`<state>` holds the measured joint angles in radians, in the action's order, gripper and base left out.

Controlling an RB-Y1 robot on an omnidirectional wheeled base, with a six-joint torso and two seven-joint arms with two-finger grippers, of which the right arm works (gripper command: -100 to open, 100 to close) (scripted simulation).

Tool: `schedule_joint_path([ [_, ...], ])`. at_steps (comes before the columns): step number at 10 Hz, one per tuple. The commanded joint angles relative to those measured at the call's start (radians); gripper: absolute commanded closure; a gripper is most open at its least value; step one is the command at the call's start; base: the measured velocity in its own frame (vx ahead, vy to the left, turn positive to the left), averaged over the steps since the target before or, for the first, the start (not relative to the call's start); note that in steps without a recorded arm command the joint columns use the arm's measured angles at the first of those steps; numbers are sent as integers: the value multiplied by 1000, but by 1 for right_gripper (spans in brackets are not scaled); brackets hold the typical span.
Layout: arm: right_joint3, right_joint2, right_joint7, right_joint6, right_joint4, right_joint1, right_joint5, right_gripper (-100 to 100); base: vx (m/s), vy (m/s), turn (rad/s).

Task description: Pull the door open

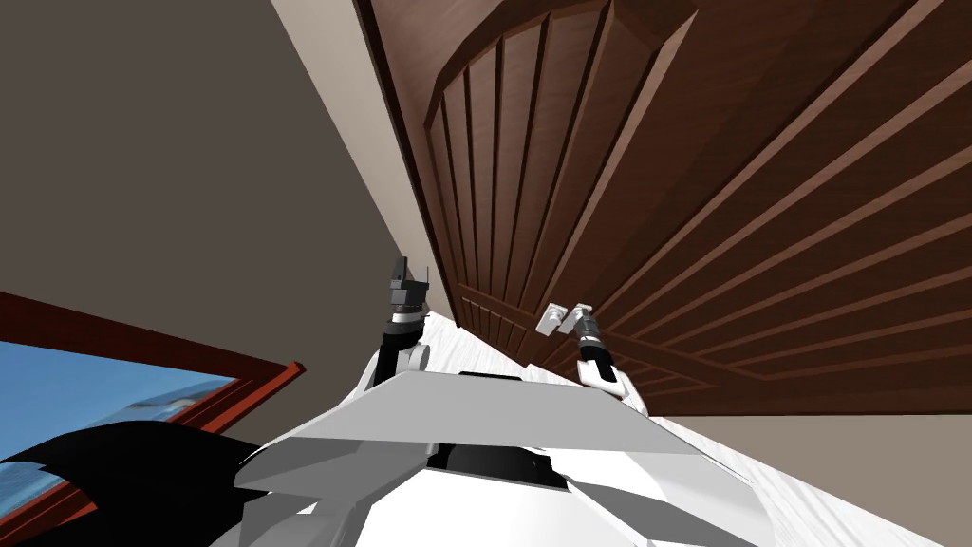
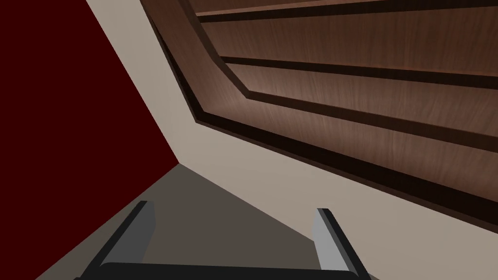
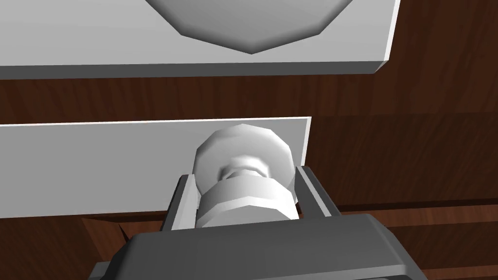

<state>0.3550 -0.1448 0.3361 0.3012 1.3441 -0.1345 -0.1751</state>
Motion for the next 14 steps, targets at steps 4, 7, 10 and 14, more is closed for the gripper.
schedule_joint_path([
  [4, 1, -1, 0, 0, -2, -2, 0, 100, -18, -14, 17],
  [7, 15, -20, -5, -2, -10, -20, 13, 100, -73, -50, -59],
  [10, 10, -22, -3, 6, -3, -37, 16, -100, -184, -38, -76],
  [14, -19, -18, 10, 9, 14, -47, 12, -100, -185, 59, 28],
])
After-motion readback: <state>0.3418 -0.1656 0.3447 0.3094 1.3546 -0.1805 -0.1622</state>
